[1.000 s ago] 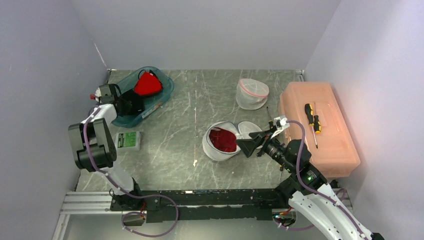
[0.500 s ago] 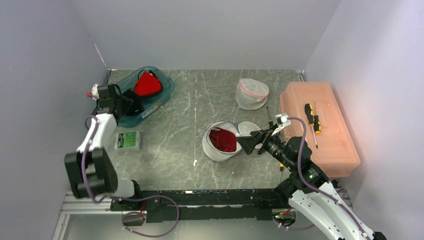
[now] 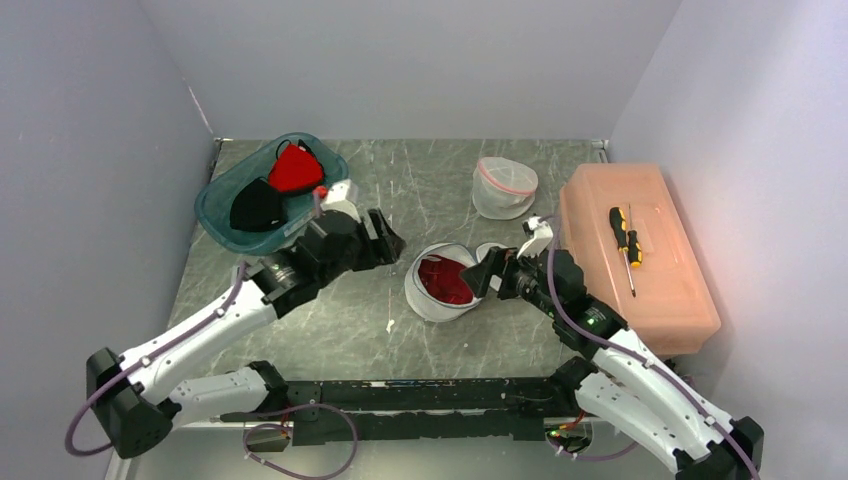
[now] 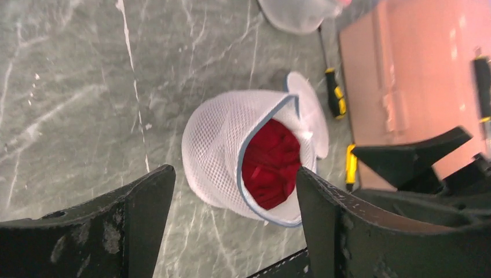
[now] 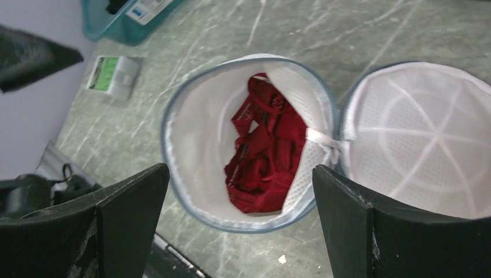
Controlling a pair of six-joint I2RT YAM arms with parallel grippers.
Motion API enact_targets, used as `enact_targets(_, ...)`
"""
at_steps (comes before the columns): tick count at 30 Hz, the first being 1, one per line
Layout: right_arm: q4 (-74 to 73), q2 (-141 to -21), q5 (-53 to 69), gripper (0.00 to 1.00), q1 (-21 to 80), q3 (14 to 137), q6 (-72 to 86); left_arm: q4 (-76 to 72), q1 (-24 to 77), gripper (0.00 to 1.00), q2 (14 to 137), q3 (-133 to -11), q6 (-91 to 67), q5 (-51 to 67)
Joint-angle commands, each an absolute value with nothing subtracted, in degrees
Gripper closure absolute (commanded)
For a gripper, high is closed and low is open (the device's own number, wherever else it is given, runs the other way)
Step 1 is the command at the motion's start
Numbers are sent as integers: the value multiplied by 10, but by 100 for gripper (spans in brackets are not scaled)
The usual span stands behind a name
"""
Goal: Unzip the laundry bag and remove the bra
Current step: Pick up the bra from the laundry bag.
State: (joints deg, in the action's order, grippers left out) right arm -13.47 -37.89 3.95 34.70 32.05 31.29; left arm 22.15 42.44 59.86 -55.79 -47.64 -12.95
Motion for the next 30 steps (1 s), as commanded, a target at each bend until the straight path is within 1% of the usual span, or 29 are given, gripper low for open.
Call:
enact_targets(1, -70, -375, -33, 1, 348, 278, 335, 243, 463, 18, 642, -541, -454, -180)
enact_targets(2, -55, -380, -34, 2, 348, 265, 334, 227, 463, 19, 652, -529, -458, -162)
enact_targets(5, -79, -425, -61, 3, 347, 267, 350, 137, 463, 19, 677, -493, -458, -99)
enact_targets(7, -73, -435, -70, 7, 346, 258, 361, 104, 463, 20, 694, -484, -446, -77)
enact_targets(11, -34, -429, -64, 16, 347, 226, 373, 70, 462, 20, 720, -476, -424, -58)
enact_targets(16, -2, -435, -62, 31, 347, 198, 380, 73, 462, 22, 763, -495, -416, -22)
enact_targets(20, 25, -453, -56, 35, 347, 194, 380, 54, 462, 23, 790, -499, -416, 3)
enact_targets(22, 26, -460, -48, 41, 347, 195, 377, 54, 462, 22, 777, -496, -424, 1)
enact_targets(26, 25, -458, -47, 54, 348, 193, 365, 38, 462, 16, 706, -458, -444, -56)
enact_targets(28, 22, -458, -46, 62, 347, 194, 359, 32, 462, 12, 683, -448, -443, -60)
enact_targets(29, 18, -459, -46, 64, 348, 195, 356, 30, 462, 11, 682, -448, -438, -56)
enact_targets(30, 15, -460, -44, 69, 347, 197, 354, 36, 462, 11, 688, -459, -428, -45)
